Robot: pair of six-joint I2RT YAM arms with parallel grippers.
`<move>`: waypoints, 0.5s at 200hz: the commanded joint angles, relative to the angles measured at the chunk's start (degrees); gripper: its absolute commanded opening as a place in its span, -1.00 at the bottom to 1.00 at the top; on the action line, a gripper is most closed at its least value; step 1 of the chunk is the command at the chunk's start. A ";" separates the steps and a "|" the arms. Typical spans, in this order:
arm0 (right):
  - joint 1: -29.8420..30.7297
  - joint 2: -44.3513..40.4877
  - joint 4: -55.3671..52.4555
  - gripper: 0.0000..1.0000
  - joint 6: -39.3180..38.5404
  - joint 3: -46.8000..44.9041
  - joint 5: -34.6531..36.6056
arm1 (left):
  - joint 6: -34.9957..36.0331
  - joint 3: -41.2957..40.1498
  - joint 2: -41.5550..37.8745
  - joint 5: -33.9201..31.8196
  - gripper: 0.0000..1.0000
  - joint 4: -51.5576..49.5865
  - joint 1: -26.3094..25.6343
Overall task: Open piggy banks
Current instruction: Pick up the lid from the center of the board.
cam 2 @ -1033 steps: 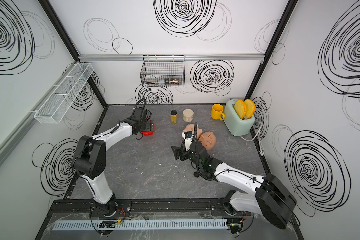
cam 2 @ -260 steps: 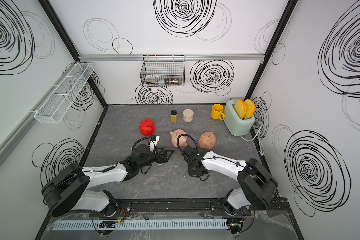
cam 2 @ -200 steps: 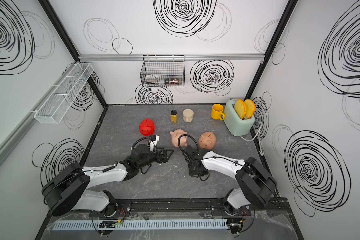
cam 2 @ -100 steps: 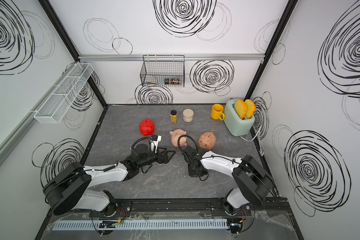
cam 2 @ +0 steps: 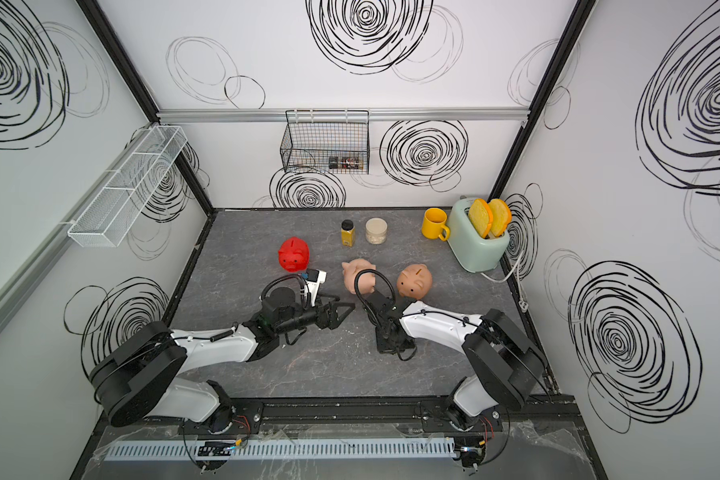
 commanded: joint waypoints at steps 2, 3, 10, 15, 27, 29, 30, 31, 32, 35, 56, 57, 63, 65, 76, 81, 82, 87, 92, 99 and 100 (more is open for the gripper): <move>0.38 3.30 -0.69 -0.89 0.77 -2.26 1.19 | -0.38 0.52 0.66 0.52 0.97 3.25 -0.15; 0.38 3.30 -0.74 -0.89 0.74 -2.26 1.20 | -0.38 0.52 0.63 0.52 0.97 3.25 -0.15; 0.48 3.30 -0.84 -0.91 0.81 -2.11 1.17 | -0.41 0.44 0.60 0.44 0.97 3.16 -0.15; 0.56 3.24 -0.91 -0.93 0.81 -2.01 1.15 | -0.38 0.44 0.52 0.39 0.97 3.11 -0.13; 0.82 3.14 -1.03 -0.98 0.89 -1.85 1.19 | -0.39 0.52 0.47 0.26 0.97 2.83 -0.15; 0.87 3.00 -1.04 -0.98 0.96 -1.76 1.20 | -0.42 0.52 0.44 0.21 0.97 2.77 -0.15; 0.85 2.97 -1.09 -0.99 0.97 -1.79 1.24 | -0.40 0.52 0.39 0.19 0.97 2.70 -0.15; 0.84 2.92 -1.16 -0.99 0.97 -1.72 1.26 | -0.34 0.52 0.36 0.18 0.97 2.66 -0.15; 0.88 2.85 -1.15 -1.00 0.97 -1.73 1.23 | -0.32 0.52 0.35 0.17 0.98 2.60 -0.15; 0.97 2.69 -1.33 -1.00 1.04 -1.58 1.39 | -0.29 0.54 0.28 0.17 0.97 2.51 -0.11; 1.45 -0.02 -2.71 -1.00 1.67 -0.15 2.96 | -0.29 -0.36 -1.37 -1.15 0.97 2.02 0.67; 1.49 -0.20 -2.76 -1.00 1.68 -0.06 3.04 | -0.29 -0.40 -1.53 -1.24 0.97 2.02 0.74; 1.65 -1.38 -2.85 -1.00 1.71 0.39 3.52 | -0.37 -0.97 -2.46 -1.81 0.97 2.09 1.17; 1.74 -1.78 -2.86 -1.00 1.69 0.56 3.67 | -0.38 -1.15 -2.85 -2.02 0.96 2.14 1.25; 2.10 -4.38 -2.35 -1.00 1.50 1.26 3.95 | -0.59 -2.43 -4.84 -3.40 0.94 2.10 2.13; 2.15 -5.46 -1.79 -1.00 1.34 1.55 4.09 | -0.81 -3.03 -5.86 -4.00 0.93 2.15 2.57; 2.19 -5.65 -1.64 -1.00 1.34 1.62 4.09 | -0.81 -3.19 -6.01 -4.16 0.93 2.17 2.66; 2.28 -6.67 -1.13 -1.00 1.28 1.88 4.03 | -1.05 -3.88 -7.03 -4.79 0.93 2.32 3.23; 2.45 -7.62 -0.35 -1.00 1.23 2.24 3.98 | -1.36 -4.62 -8.06 -5.47 0.92 2.45 3.76; 2.73 -8.68 0.78 -1.00 0.99 2.83 3.76 | -1.83 -5.64 -9.50 -6.45 0.92 2.63 4.54; 2.79 -8.84 0.92 -1.00 0.90 2.88 3.71 | -1.85 -5.77 -9.68 -6.52 0.92 2.63 4.66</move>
